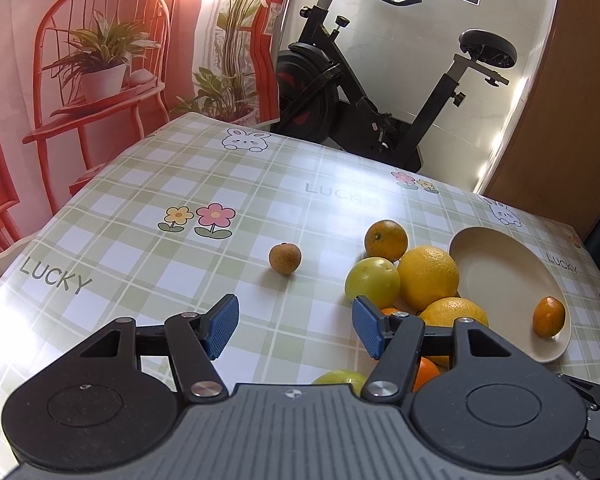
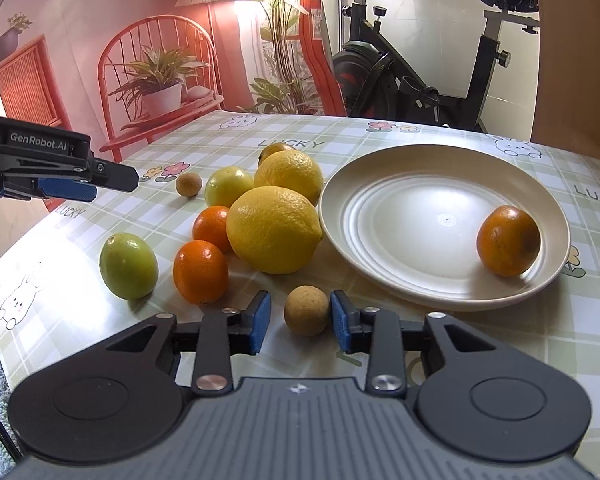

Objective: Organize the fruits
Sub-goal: 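Grasp the small tan fruit with the right tool while the left tool approaches a brown fruit, then grasp the small brown fruit with the left tool while the right tool lifts its fruit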

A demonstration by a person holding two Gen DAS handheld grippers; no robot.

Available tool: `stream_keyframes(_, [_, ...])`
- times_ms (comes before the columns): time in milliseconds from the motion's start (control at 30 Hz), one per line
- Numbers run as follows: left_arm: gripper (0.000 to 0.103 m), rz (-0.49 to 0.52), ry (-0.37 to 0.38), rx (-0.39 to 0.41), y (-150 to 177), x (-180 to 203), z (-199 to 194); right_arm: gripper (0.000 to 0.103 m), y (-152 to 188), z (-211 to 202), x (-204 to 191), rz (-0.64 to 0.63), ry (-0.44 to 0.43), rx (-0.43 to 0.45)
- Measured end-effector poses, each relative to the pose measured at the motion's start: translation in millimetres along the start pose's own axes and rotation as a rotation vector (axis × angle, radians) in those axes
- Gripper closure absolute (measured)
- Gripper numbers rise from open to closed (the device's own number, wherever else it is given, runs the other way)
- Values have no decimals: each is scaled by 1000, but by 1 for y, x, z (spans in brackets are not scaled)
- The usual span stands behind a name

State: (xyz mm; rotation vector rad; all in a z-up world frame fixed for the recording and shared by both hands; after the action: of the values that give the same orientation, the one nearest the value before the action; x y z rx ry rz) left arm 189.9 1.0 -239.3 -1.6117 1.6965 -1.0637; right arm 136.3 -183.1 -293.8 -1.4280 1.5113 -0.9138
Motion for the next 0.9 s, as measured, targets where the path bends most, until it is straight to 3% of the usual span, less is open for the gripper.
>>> stream_keyframes(67, [38, 19, 24, 2, -3, 1, 2, 76, 0, -1, 1, 1, 3, 6])
stream_keyframes(333, [43, 107, 86, 21, -28, -7, 27, 76, 0, -1, 2, 2, -1, 9])
stream_keyframes(433, [55, 135, 85, 24, -36, -11, 41, 76, -1, -1, 2, 5, -1, 8])
stream_keyframes(567, [60, 142, 79, -11, -30, -15, 66, 76, -1, 0, 1, 13, 5, 3])
stream_keyframes(900, [61, 201, 89, -32, -14, -6, 101, 76, -1, 1, 1, 18, -1, -5])
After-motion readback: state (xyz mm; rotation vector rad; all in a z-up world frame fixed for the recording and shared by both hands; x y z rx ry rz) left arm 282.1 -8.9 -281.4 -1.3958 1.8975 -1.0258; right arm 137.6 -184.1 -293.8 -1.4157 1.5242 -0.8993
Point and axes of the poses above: each gripper's, at about its wrist camera, not at the fingertips, and z roughly the way its jaws point, x to its right, y to its underside, the point moved 10 cm from there along z, roughly the way its jaws point, and after that the axes turned 10 degrees about x, right-handed, at the moved point
